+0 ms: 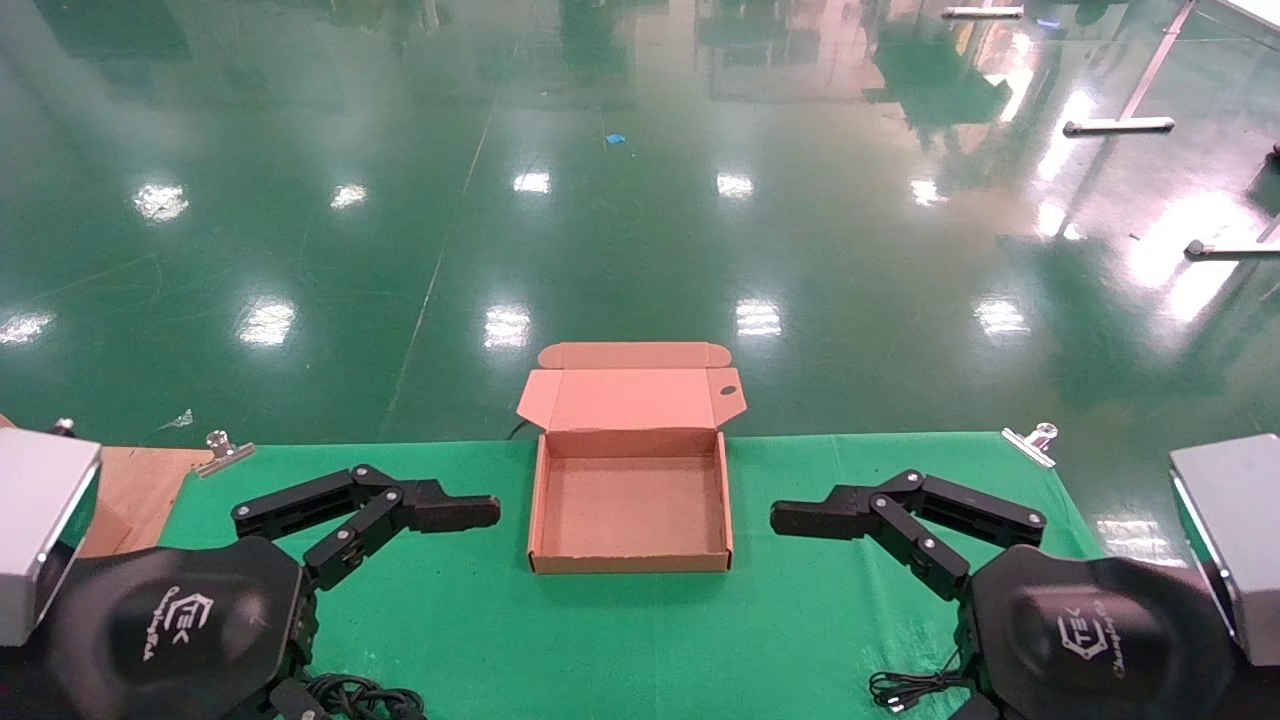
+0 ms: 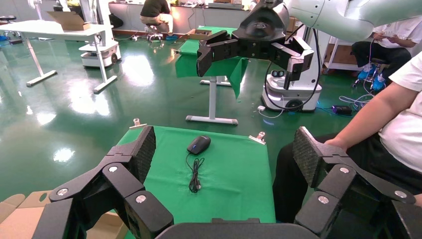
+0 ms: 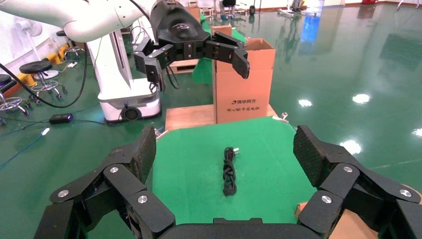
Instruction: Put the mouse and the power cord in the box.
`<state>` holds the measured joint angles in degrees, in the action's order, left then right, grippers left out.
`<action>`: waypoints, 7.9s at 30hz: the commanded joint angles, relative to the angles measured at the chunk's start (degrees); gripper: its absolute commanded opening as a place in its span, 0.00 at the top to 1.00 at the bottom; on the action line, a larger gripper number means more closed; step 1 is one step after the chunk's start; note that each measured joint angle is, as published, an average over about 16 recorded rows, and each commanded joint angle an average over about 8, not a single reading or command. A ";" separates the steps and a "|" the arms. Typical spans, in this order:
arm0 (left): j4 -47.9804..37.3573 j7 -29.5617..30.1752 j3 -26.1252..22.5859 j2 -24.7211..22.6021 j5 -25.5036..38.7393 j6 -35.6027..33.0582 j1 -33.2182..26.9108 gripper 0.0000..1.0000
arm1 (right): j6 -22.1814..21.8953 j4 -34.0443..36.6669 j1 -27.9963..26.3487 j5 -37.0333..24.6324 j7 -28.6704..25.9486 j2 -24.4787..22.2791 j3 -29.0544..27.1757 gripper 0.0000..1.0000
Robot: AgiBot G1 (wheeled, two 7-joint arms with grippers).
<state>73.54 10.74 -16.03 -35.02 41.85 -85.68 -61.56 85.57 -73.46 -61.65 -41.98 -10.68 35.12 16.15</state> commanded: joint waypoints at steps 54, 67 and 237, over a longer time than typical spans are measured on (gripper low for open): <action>-15.23 -9.07 -30.75 -10.10 54.26 -3.61 -29.06 0.00 | 1.04 9.51 -31.09 -71.08 7.50 14.60 37.52 0.00; -39.04 -21.99 -36.63 -23.52 63.47 3.98 -30.71 0.00 | -11.56 37.67 -29.64 -72.96 22.75 25.13 39.00 0.00; -47.63 -30.51 -51.02 -43.49 47.24 59.94 -26.48 0.00 | -15.61 60.74 -50.98 -51.29 38.93 42.41 41.83 1.00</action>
<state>25.87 -19.92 -66.91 -78.51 89.08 -25.78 -88.02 70.04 -12.94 -112.78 -93.28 28.07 77.55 58.01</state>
